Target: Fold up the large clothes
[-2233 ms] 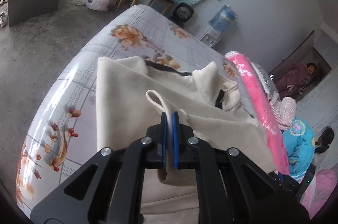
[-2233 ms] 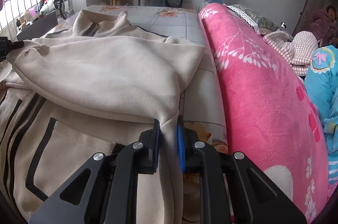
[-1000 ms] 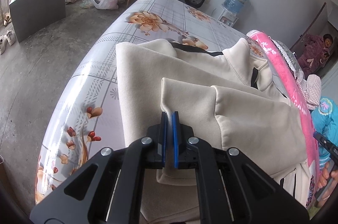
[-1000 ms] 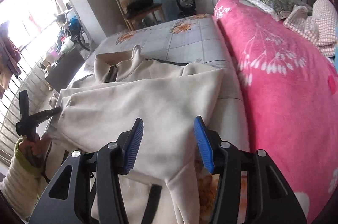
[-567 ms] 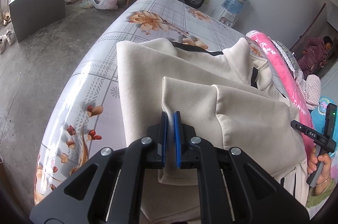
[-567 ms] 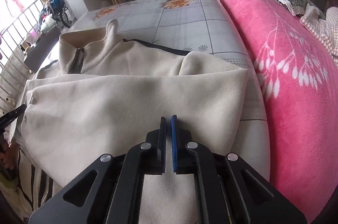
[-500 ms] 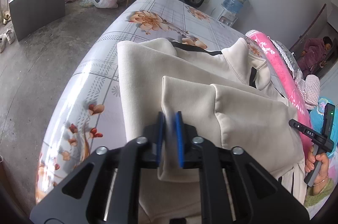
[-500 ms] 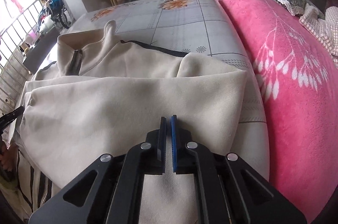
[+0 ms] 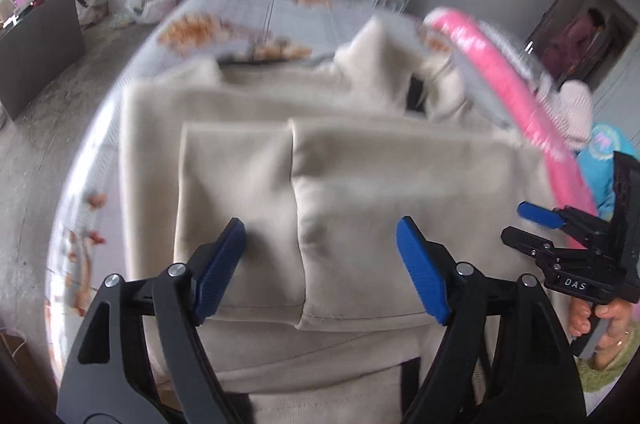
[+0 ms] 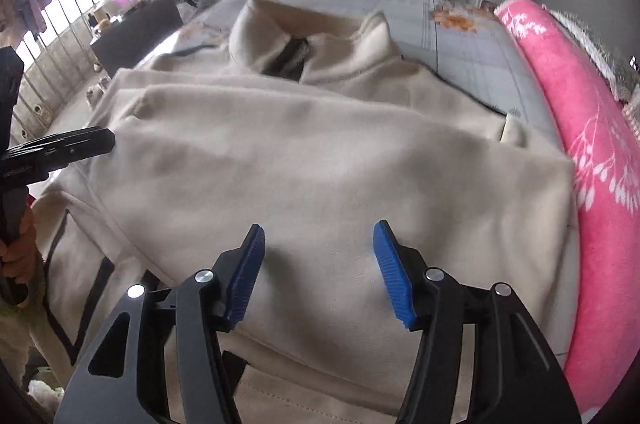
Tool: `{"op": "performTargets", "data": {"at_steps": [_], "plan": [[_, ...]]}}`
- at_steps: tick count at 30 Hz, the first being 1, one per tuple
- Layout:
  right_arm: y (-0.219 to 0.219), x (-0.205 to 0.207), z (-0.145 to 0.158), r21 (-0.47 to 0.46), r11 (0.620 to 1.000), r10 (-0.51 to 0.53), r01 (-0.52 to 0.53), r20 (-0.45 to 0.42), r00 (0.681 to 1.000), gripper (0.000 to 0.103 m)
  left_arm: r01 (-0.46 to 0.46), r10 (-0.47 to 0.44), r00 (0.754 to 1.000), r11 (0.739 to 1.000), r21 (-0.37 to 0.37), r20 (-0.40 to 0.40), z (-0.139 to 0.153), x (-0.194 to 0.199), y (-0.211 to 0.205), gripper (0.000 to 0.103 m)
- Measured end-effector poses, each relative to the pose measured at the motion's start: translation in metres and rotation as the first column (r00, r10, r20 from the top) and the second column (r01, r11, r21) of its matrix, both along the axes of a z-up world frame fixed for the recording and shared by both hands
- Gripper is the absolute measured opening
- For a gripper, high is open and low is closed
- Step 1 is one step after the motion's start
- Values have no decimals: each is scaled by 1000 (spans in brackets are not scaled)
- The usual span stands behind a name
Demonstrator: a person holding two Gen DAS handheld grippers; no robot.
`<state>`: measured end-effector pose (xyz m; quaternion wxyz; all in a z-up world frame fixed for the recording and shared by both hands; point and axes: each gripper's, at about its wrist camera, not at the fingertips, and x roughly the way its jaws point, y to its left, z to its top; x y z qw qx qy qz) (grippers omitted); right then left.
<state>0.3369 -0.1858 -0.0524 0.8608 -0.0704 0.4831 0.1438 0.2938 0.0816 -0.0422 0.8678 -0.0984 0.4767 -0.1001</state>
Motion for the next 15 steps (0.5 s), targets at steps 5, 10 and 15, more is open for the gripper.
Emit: {"op": "performTargets", "data": {"at_steps": [5,10,15], "plan": [[-3,-17,20,-26,999,-28,29,54,998,65,19,-23,999,992,126,30,-2,-8,-15,85],[-46,-9,-1,7,983,-185,185,-22,983,71,17,-23,999,989,144,38,-4,-8,-18,86],[-49,-18,18,63,979,-196,194,25,980,72,22,-28,999,987,159,35,-5,-7,-21,89]]}}
